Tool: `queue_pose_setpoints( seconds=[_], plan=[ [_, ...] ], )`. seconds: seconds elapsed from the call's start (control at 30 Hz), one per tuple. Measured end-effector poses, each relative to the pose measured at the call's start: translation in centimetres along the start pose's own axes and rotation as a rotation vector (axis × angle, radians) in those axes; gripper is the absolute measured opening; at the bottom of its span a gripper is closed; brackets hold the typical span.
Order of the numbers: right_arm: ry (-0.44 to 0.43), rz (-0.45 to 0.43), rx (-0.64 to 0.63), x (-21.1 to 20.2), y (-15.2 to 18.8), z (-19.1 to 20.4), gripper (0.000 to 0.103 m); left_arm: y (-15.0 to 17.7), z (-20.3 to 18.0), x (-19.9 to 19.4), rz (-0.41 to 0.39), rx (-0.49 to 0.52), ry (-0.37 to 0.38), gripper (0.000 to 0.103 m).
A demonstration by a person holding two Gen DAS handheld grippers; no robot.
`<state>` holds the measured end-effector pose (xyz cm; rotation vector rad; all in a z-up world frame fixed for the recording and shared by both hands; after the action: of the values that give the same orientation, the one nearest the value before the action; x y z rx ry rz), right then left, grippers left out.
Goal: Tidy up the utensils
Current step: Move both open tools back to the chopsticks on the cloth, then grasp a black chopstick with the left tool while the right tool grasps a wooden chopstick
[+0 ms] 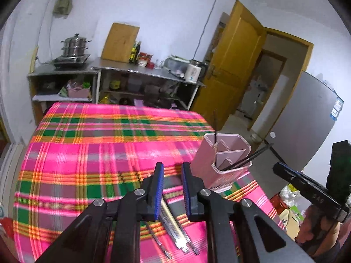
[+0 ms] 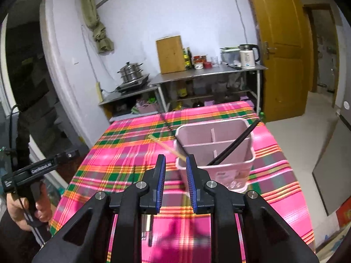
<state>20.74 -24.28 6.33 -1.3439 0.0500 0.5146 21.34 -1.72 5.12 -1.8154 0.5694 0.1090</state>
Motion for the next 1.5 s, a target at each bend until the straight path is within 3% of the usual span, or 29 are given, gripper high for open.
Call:
queue_pose_setpoints(
  seconds=[0.23, 0.77, 1.0, 1.17, 1.3, 1.5],
  plan=[
    [-0.051, 0.076, -0.013, 1.2, 3.3, 2.0, 0.02, 3.4, 2.3, 0.4, 0.059, -0.044, -0.042, 0.016],
    [-0.102, 0.255, -0.044, 7.3, 10.4, 4.1, 0.02, 10.8, 7.3, 8.4, 0.232, -0.13, -0.153, 0.022],
    [-0.098, 0.304, -0.052, 10.6, 12.1, 4.3, 0.02, 11.9, 8.0, 11.4, 0.265, -0.126, -0.18, 0.022],
    [-0.094, 0.329, -0.064, 12.5, 12.9, 4.6, 0.02, 12.1, 7.5, 12.4, 0.251, -0.049, -0.199, 0.022],
    [-0.088, 0.352, -0.07, 14.3, 13.6, 4.7, 0.019, 12.1, 7.4, 12.5, 0.251, 0.017, -0.21, 0.011],
    [-0.078, 0.38, -0.087, 16.7, 14.2, 4.8, 0.013, 12.0, 8.7, 11.4, 0.263, -0.01, -0.174, 0.009]
  ],
)
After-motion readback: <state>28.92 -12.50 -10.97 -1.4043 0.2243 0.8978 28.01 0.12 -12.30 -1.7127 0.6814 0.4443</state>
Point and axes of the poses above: each gripper's, at about its wrist camera, not at the fingertips, and x roughly the way its jaws point, z to its left, y to its underside, the point moved 4 cm from there along x, roughly the way its jaws point, and after that the axes turned 14 degrees about -z, right-handed, at the moved point
